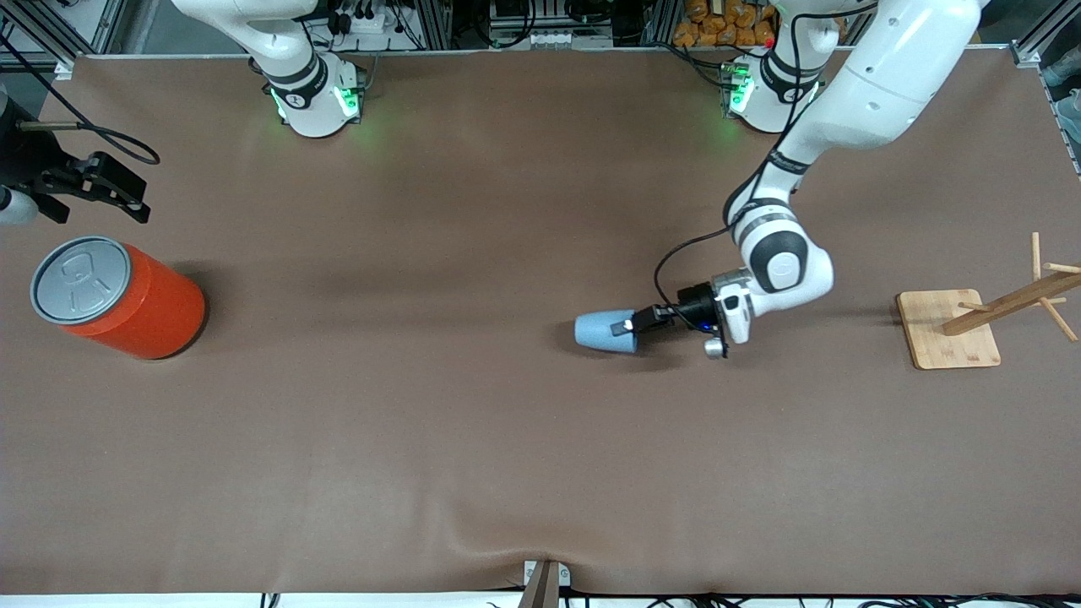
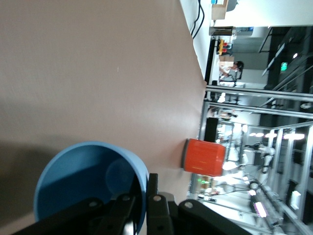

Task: Flip cup
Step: 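Carry the blue cup with the left gripper toward the wooden stand, then turn the cup upright and set it down with the left gripper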

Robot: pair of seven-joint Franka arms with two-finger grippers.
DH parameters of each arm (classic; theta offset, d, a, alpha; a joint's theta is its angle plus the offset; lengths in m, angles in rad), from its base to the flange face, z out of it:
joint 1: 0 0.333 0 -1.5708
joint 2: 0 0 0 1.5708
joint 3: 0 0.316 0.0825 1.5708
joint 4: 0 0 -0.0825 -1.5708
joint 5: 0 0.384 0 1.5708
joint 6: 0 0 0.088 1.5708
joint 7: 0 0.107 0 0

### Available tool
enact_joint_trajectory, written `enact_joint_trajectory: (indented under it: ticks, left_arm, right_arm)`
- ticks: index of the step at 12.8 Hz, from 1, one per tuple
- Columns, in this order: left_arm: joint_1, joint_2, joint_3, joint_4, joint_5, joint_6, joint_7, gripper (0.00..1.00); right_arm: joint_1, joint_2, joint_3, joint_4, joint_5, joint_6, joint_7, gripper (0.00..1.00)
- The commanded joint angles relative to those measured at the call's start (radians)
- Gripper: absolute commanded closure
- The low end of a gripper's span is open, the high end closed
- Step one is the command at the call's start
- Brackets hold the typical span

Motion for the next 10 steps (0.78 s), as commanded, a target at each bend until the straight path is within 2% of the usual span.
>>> enact_joint_trajectory:
  ticks: [1, 4, 6, 7, 10]
  left_arm:
    - [0.004, -0.075, 0.073, 0.049, 0.190, 0.011, -0.079, 1.00]
    - [0.036, -0.138, 0.121, 0.115, 0.509, 0.010, -0.239, 1.00]
    - [0.044, -0.188, 0.136, 0.112, 0.756, 0.010, -0.354, 1.00]
    - [0.072, -0.198, 0.145, 0.114, 0.892, 0.010, -0.374, 1.00]
    - [0.089, -0.199, 0.194, 0.110, 1.196, 0.057, -0.406, 1.00]
  right_arm:
    - [-0.010, -0.016, -0.005, 0.000, 0.016, 0.001, -0.004, 0.00]
    - [-0.010, -0.018, -0.006, 0.002, 0.016, -0.001, -0.004, 0.00]
    - [-0.008, -0.018, -0.005, 0.003, 0.016, 0.001, -0.001, 0.00]
    - [-0.010, -0.018, -0.005, 0.005, 0.016, 0.001, -0.001, 0.00]
    - [-0.016, -0.018, -0.006, 0.003, 0.016, 0.001, -0.003, 0.00]
